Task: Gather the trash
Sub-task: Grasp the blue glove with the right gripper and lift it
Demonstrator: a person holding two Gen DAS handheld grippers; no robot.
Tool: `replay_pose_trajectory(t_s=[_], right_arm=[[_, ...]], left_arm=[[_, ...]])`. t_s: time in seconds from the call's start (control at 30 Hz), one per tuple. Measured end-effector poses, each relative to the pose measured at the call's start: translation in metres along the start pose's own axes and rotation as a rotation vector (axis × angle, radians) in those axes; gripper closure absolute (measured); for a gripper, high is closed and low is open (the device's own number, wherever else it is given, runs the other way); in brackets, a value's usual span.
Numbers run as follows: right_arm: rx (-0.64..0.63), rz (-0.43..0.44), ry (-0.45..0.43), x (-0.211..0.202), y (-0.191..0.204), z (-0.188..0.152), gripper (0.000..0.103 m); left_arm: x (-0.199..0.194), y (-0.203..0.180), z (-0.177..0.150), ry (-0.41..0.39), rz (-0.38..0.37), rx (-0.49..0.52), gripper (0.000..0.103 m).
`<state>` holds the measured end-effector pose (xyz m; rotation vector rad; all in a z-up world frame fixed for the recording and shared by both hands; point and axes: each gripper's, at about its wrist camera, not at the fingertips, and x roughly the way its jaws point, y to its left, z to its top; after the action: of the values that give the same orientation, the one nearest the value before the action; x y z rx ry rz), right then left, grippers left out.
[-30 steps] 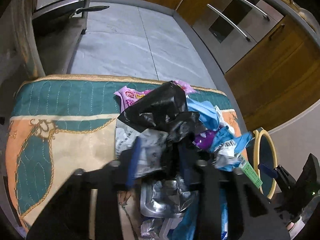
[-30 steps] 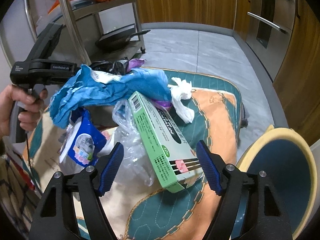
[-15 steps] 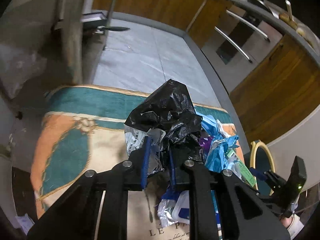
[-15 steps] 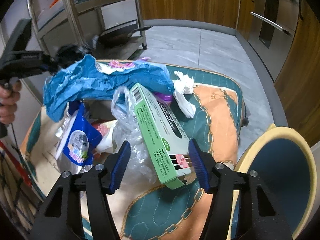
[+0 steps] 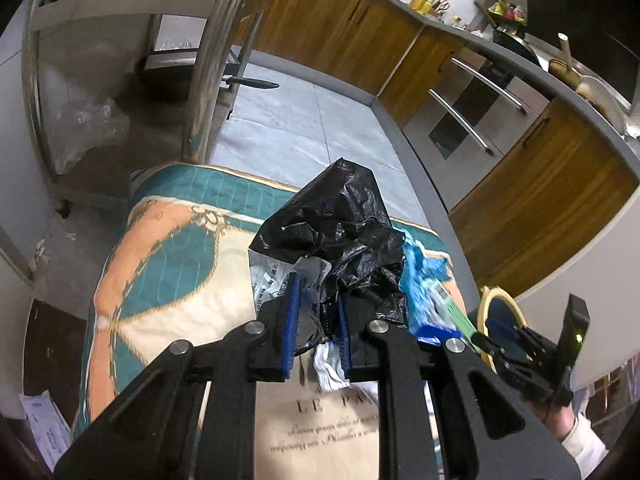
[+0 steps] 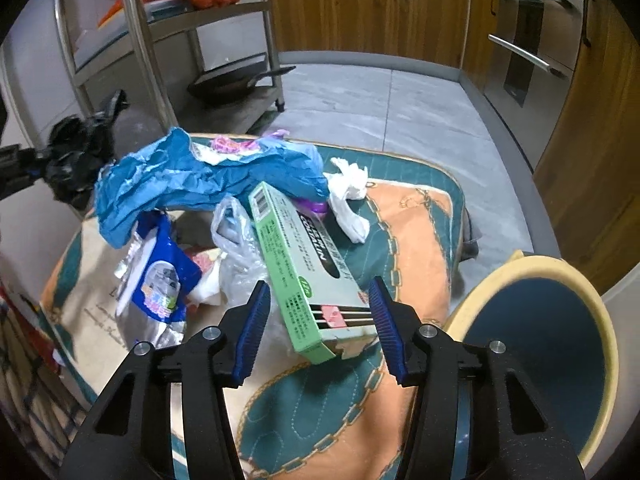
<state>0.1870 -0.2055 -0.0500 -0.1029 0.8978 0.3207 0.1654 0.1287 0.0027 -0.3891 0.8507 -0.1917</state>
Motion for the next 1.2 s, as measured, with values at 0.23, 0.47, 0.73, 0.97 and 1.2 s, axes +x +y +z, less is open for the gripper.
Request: replay_pose_trajectory(t_s=[0.23, 0.47, 0.73, 0.97, 1.2], right_arm=[[0.02, 0.111, -0.038, -0.009, 0.017, 0.005, 0.05], [0.001, 0.254, -0.112, -0.015, 0.075, 0.038, 0.036], [0.108, 0.185, -0.053, 0.027, 0.115, 0.07, 0.028], [0.18, 0.168, 0.05, 0.056, 0.123, 0.068, 0.048], [0.213, 0.228, 0.042, 0.05, 0.112, 0.057, 0.082]], left_arm=[[-0.019, -0.014, -0.02, -0.035, 0.045, 0.064, 0.087], [-0.026, -0.01, -0.025, -0.045, 0.098, 0.084, 0.087], [-0.025, 0.006, -0.027, -0.042, 0.136, 0.058, 0.087], [-0.022, 0.007, -0.029, -0.03, 0.118, 0.048, 0.087], [-0.019, 0.002, -0.029, -0.027, 0.107, 0.064, 0.086]])
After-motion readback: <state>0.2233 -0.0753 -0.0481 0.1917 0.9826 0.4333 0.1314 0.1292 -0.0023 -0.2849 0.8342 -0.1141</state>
